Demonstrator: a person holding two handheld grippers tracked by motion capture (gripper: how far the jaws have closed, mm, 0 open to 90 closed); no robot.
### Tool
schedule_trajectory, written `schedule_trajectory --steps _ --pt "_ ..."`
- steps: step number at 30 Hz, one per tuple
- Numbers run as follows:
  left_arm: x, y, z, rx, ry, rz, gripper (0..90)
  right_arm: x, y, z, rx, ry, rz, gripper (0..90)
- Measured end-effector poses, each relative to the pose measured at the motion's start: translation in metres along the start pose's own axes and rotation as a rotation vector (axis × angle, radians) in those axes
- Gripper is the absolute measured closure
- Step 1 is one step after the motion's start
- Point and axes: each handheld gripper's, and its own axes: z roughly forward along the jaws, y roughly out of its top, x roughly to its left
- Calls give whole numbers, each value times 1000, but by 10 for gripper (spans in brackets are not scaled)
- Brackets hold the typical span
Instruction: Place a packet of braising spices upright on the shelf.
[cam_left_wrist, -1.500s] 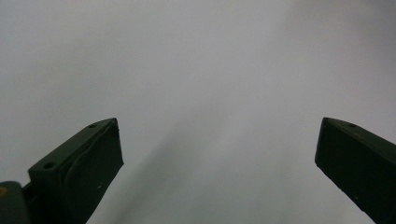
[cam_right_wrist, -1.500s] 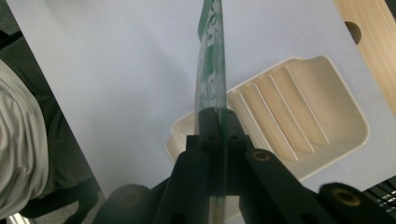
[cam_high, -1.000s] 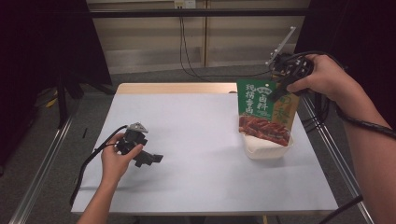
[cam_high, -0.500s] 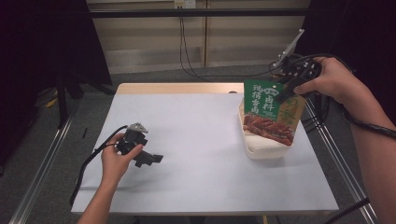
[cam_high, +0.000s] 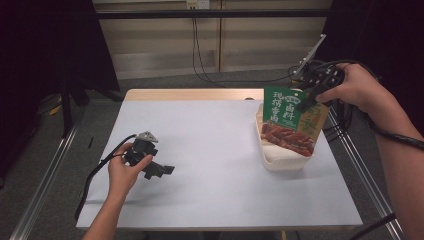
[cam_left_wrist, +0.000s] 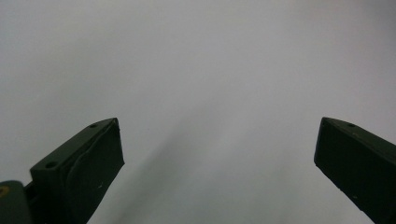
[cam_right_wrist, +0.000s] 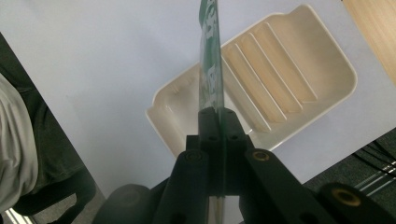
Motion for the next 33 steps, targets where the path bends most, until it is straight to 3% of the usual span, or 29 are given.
schedule_trajectory --steps 26,33 --pt "1 -1 -1 -1 -3 9 11 -3 -4 16 46 1 45 900" --pt "1 -1 -1 -9 -6 8 10 -4 -5 21 61 6 34 892"
